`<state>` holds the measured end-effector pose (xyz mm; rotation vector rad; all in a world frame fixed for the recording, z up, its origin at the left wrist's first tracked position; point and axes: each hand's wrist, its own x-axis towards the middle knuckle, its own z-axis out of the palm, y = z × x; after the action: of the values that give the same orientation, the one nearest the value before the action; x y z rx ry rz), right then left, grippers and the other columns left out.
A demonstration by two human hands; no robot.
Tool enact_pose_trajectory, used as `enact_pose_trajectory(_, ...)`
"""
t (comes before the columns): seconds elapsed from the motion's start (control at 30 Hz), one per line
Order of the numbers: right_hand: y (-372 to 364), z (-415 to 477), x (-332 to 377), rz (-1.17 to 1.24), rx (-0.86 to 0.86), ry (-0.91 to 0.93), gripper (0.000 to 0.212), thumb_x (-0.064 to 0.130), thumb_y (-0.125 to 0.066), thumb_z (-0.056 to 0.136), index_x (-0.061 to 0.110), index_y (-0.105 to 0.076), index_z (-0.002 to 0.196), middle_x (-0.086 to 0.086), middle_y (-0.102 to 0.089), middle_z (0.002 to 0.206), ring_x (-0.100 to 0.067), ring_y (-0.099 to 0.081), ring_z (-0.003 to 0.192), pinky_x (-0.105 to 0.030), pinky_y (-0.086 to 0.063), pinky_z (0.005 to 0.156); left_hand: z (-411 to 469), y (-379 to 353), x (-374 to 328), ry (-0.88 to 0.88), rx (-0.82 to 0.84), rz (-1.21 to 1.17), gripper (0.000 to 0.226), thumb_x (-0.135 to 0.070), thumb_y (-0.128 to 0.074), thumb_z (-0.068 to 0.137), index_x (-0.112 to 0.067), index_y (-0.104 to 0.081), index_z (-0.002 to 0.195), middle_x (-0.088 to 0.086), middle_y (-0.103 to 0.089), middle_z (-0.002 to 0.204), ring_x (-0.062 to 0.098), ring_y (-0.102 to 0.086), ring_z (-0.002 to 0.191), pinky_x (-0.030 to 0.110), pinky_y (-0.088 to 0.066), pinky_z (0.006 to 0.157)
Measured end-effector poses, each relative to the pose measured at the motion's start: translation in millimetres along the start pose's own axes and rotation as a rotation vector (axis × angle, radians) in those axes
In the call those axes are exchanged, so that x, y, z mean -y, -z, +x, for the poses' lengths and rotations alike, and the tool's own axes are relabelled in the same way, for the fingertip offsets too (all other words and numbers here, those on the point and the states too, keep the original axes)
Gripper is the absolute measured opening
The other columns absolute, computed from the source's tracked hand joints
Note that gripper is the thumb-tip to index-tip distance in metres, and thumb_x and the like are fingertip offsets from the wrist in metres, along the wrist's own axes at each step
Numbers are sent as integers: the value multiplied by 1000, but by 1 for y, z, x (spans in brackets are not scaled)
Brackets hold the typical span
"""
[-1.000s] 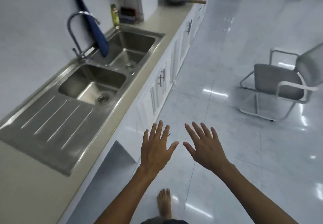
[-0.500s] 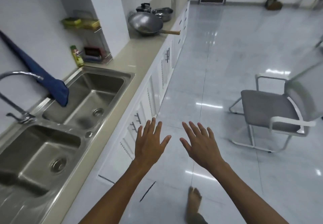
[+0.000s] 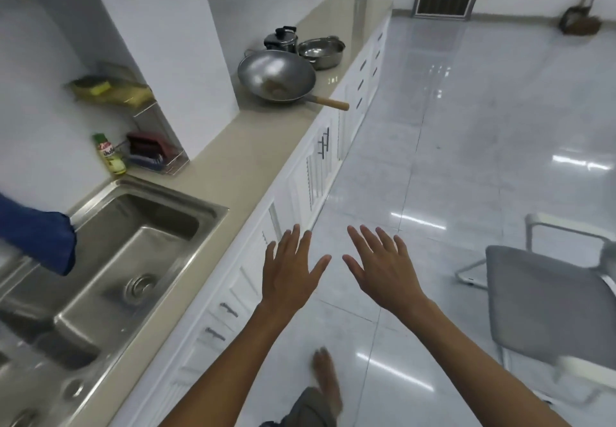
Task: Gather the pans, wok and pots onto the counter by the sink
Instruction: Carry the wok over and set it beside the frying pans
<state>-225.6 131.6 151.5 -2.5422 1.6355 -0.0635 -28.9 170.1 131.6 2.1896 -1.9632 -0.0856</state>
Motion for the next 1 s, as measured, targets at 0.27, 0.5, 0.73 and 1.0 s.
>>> enact_pose_trajectory(0.27, -1, 203, -86, -33, 15, -38, 65, 58, -25, 101, 26, -23, 158, -6, -33, 162, -37, -30, 149, -58, -24, 120, 223, -44, -15, 30, 35, -29, 87, -78, -11, 89, -25, -32, 156, 2, -25, 166, 21, -22, 153, 47, -14, 123)
enact_pose_trajectory(0.5, 12, 360, -147, -23, 30, -12, 65, 58, -24, 102, 25, -19, 158, -5, -30, 164, -33, -30, 149, -54, -24, 121, 391, -53, -25, 75, 69, -54, 86, -78, -14, 89, -27, -27, 157, 0, -20, 167, 21, -19, 154, 49, -13, 125)
enact_pose_trajectory(0.73, 8, 529, -202, 28, 10, 92, 66, 58, -32, 101, 24, -24, 156, -6, -41, 158, -33, -49, 136, -49, -46, 106, 543, -83, -31, 229, 119, -76, 87, -79, -16, 87, -28, -27, 156, -2, -28, 165, 21, -26, 151, 51, -22, 123)
enact_pose_trajectory(1.0, 8, 703, -243, 290, 109, 238, 64, 56, -43, 99, 24, -25, 151, -9, -60, 137, -33, -68, 104, -44, -59, 79, 687, -115, -31, 786, 129, -627, 84, -81, -31, 85, -25, -38, 147, 2, -54, 148, 28, -57, 129, 41, -47, 103)
